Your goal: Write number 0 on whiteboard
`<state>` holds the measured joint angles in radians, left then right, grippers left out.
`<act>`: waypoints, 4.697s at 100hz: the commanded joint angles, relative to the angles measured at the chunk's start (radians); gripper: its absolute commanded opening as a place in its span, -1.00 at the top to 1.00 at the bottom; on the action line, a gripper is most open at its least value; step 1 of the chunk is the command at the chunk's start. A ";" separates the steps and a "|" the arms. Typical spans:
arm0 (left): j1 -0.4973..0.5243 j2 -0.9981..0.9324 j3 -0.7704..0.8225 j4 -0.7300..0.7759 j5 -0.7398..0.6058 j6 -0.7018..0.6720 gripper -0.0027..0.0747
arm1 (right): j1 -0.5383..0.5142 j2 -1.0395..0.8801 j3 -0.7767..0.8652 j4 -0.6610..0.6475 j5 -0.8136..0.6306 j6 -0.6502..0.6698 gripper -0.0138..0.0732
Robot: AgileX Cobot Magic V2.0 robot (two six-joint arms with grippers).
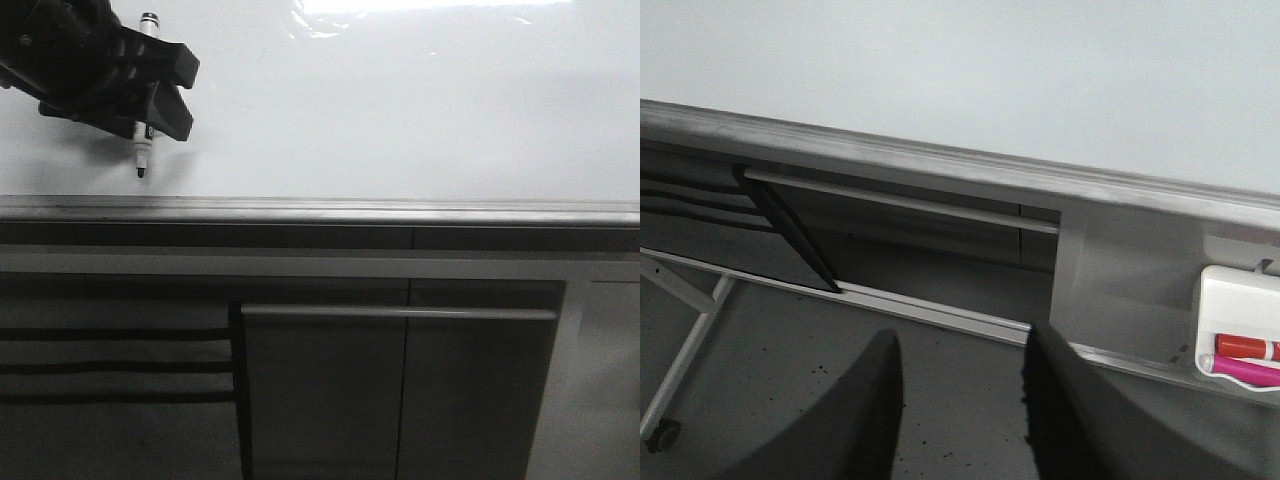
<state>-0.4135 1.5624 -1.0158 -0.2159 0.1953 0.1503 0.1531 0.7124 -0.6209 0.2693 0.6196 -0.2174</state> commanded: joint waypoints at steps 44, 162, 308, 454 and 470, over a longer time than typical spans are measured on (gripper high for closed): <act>0.048 -0.021 -0.043 0.052 -0.034 -0.002 0.72 | 0.000 0.004 -0.040 0.013 -0.056 -0.007 0.09; -0.490 -0.362 -0.085 0.088 0.870 0.435 0.98 | 0.357 0.405 -0.493 0.363 0.471 -0.843 0.09; -0.490 -0.360 -0.179 0.040 0.853 0.472 0.90 | 0.600 0.563 -0.628 0.372 0.389 -0.838 0.74; 0.108 -0.840 0.300 -0.034 0.187 0.073 -0.09 | 0.000 0.598 -0.422 0.782 0.129 -0.687 0.74; 0.108 -0.840 0.300 -0.034 0.187 0.073 -0.06 | 0.000 0.711 -0.519 0.754 0.139 -0.687 0.74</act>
<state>-0.3081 0.7202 -0.6907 -0.2321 0.4568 0.2313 0.1573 1.4028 -1.0649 1.0052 0.7597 -0.9044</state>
